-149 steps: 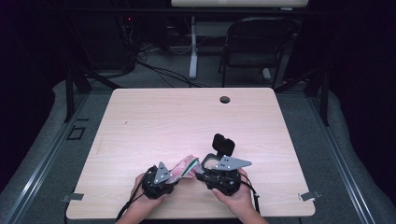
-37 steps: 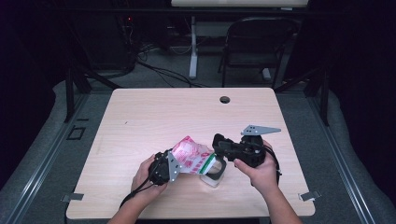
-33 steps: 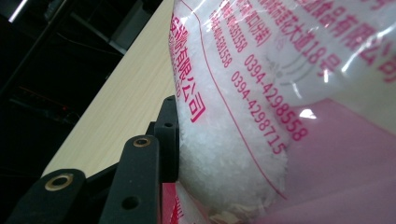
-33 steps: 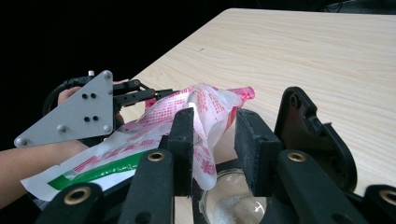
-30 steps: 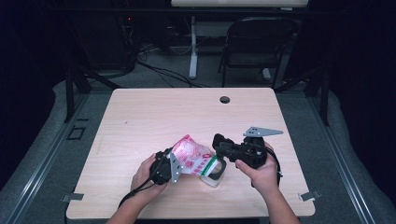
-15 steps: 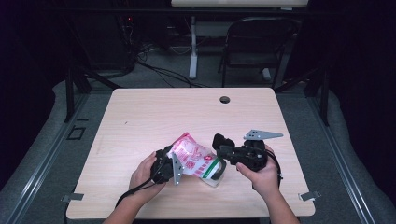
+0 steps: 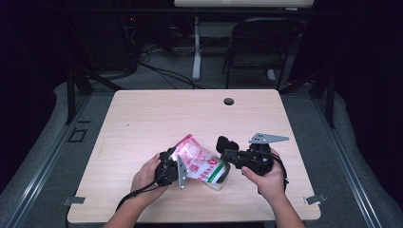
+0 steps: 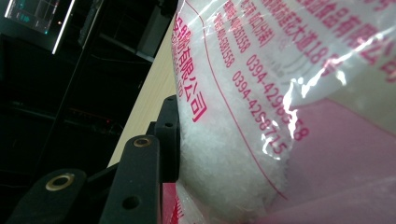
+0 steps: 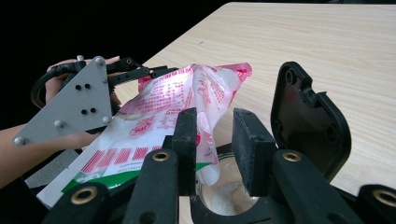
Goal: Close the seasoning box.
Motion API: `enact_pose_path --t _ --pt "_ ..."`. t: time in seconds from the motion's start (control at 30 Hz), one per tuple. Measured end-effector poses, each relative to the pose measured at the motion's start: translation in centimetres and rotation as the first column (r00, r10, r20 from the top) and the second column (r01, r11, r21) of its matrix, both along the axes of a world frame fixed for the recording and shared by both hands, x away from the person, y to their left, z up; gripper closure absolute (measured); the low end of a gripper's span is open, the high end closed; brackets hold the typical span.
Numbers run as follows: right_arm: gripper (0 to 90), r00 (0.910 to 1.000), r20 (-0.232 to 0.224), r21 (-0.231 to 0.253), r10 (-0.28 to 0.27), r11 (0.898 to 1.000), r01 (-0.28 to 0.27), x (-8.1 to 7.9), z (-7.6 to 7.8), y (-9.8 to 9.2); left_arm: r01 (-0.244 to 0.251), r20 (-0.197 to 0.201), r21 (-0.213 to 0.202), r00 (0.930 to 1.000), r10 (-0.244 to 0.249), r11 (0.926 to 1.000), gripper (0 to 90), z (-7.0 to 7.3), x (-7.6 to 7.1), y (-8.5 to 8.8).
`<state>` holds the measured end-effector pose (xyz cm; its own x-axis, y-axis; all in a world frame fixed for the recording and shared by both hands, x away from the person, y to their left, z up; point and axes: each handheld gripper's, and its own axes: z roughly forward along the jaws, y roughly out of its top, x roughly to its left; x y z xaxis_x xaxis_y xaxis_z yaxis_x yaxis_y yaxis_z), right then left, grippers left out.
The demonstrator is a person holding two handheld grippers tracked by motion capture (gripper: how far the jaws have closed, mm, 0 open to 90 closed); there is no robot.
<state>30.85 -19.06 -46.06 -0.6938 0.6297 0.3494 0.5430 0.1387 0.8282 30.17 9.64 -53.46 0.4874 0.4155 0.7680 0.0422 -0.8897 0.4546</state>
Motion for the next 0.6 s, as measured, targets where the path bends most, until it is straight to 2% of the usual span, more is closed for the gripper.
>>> enact_pose_path --t 0.37,0.6 --pt "71.0 0.9996 -0.002 -0.002 0.027 1.0 -0.027 -0.2 -0.1 0.7 0.003 0.017 0.034 0.9999 -0.004 0.9994 62.6 0.2 0.0 -0.2" --pt "72.9 0.999 -0.017 -0.027 0.04 0.999 -0.041 0.1 -0.7 1.6 0.004 0.035 0.047 0.9994 -0.006 0.9989 62.6 0.3 -0.2 -0.3"
